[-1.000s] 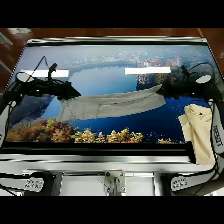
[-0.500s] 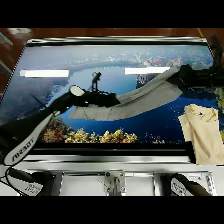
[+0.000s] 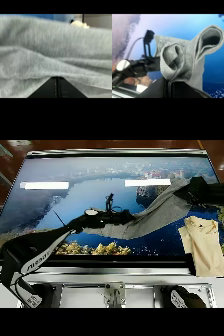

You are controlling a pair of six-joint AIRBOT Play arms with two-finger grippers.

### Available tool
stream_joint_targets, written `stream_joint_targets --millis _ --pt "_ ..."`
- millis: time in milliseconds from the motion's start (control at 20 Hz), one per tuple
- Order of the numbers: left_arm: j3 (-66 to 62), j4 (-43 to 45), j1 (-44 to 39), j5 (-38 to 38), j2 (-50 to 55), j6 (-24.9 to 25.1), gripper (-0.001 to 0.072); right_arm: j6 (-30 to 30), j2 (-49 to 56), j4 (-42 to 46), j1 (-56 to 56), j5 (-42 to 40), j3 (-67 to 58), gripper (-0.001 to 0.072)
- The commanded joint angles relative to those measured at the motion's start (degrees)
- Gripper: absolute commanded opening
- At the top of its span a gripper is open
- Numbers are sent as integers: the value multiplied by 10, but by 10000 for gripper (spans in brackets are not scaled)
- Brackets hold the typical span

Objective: Fold the shirts.

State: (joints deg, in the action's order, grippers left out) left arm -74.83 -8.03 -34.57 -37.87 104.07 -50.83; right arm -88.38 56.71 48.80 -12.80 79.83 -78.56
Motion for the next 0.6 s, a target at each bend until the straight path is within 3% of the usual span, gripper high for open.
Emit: stream_joint_targets --millis 0,100,250,550 --pt "0 42 94 -56 -47 37 37 -5 20 2 27 -26 0 64" --pt "0 160 170 -82 -115 36 37 2 52 2 89 -82 0 64" --pt "0 281 293 -128 -229 -15 37 1 125 2 221 -199 0 64" --pt "0 301 504 -253 -406 -70 39 -11 336 -28 424 -395 0 65"
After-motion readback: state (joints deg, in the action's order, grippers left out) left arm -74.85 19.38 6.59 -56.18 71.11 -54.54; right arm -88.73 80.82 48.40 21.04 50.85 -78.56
